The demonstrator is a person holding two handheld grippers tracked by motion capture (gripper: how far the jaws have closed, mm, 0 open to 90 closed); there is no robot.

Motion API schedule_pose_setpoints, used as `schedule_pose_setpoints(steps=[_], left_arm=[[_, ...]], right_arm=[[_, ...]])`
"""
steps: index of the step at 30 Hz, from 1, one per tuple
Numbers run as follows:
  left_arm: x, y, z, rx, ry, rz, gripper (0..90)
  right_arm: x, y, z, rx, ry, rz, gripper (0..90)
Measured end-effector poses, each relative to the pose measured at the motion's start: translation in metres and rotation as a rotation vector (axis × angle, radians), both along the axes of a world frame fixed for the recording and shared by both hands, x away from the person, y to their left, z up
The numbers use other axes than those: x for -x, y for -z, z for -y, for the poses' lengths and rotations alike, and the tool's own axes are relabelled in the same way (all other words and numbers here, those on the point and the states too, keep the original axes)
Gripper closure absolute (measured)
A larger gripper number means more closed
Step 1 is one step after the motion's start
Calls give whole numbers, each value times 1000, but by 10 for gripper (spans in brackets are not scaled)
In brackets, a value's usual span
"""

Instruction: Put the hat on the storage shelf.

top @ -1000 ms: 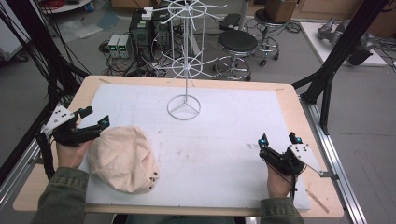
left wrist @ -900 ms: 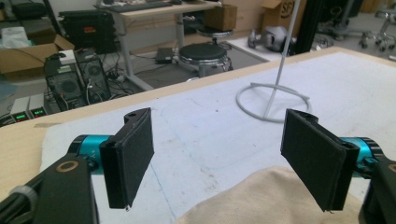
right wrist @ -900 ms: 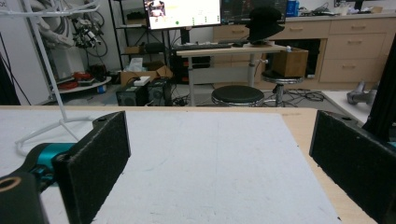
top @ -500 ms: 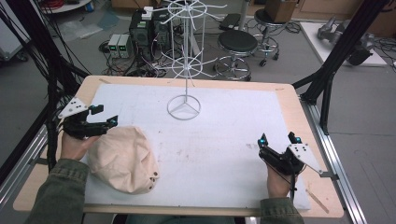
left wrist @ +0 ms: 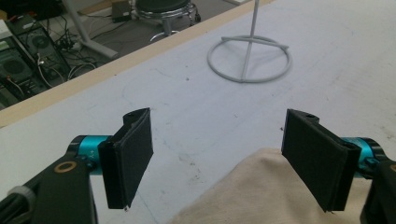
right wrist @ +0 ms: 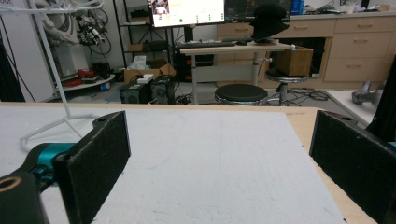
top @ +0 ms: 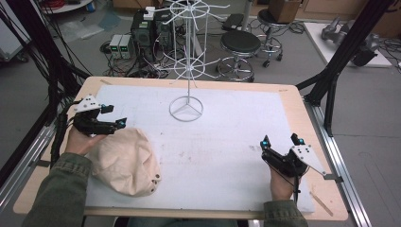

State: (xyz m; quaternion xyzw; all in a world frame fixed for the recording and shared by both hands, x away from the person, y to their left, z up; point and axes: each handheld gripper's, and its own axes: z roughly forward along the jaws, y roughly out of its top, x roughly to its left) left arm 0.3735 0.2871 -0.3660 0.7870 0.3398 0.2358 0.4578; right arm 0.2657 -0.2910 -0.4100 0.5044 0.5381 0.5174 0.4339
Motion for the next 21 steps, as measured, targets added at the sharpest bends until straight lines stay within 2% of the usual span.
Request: schedule_pose_setpoints(steps=[3,8,11,12,15,21], left_arm=[[-4,6,0,-14,14,-39,250],[-8,13,5,-55,36,-73,250],[-12,19,8,-61,62,-107,250],[-14,21,9,-79,71,-126,250],[-19,25,15,-175,95,-172,249],[-25,29,19,-208,131,-226,248]], right_arm=[[0,0,-1,0,-3,-2,44],[0,0,-1,0,-4,-3,44],[0,0,-1,5,-7,2,44],[0,0,-1,5,-8,2,44],[0,0,-1,5,-10,2,44],[-1,0,0,4,-13,0,44]])
